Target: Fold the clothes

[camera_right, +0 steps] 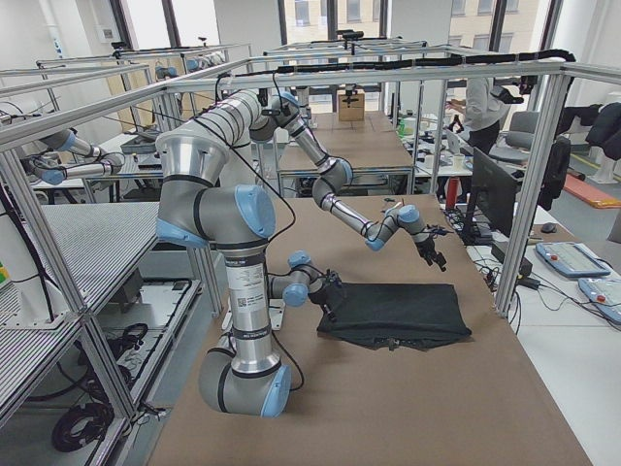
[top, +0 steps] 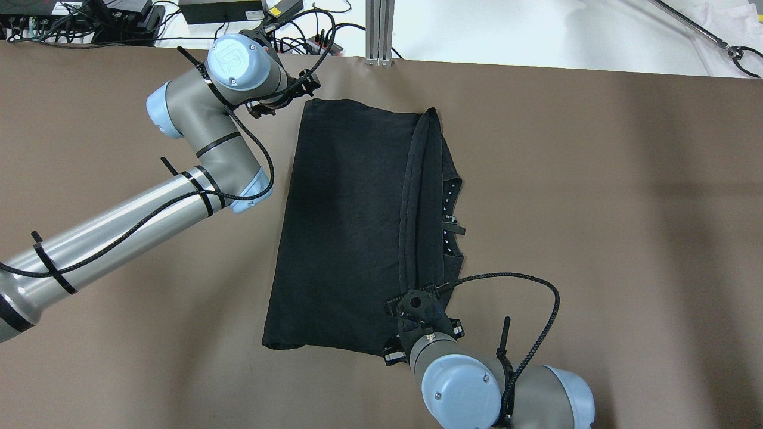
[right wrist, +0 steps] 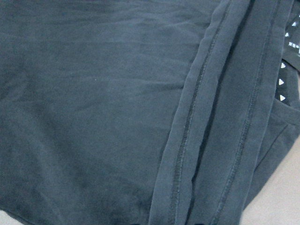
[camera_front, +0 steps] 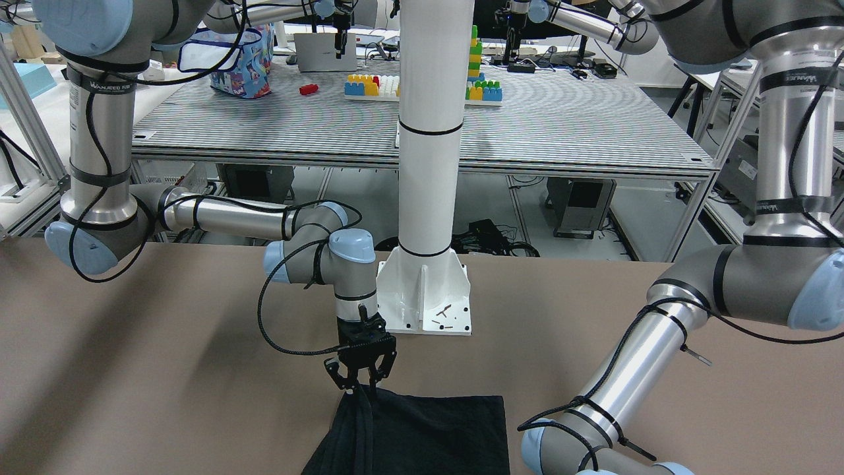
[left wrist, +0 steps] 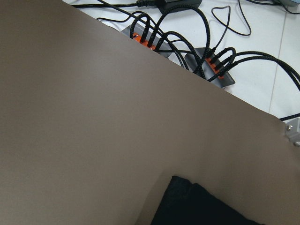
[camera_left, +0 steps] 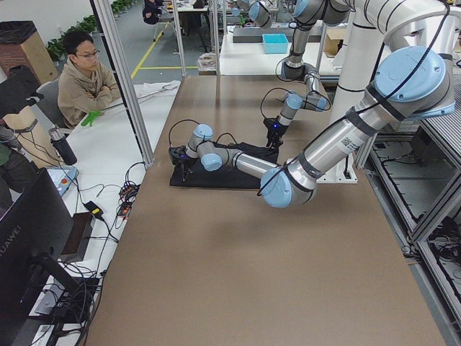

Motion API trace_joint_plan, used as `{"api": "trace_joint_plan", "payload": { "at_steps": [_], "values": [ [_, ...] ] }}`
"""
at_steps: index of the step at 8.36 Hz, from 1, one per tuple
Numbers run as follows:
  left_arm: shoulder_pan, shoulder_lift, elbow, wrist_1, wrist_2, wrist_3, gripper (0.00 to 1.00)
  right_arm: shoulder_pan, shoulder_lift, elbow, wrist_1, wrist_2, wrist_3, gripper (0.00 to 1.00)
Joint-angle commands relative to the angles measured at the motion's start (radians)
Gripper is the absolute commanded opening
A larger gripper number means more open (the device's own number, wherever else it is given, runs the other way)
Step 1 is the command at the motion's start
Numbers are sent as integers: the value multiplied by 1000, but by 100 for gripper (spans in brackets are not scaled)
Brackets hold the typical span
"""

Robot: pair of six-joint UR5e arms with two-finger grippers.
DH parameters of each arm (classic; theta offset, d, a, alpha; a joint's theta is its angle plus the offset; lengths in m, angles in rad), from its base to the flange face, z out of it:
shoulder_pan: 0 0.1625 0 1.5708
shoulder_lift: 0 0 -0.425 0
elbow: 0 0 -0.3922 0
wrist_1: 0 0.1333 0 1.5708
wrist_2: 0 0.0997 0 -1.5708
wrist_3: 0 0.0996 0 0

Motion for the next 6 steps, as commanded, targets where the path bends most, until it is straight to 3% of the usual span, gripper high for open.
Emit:
{"api": "trace_joint_plan", "payload": {
  "at_steps": [1, 6],
  "values": [
    [0, 0, -1, 2, 4, -1, 100, -2, 9, -33, 0, -1, -8, 44],
    [2, -1, 1, 4, 4, -3, 100, -33, 2, -35, -8, -4, -7, 39]
  ]
}}
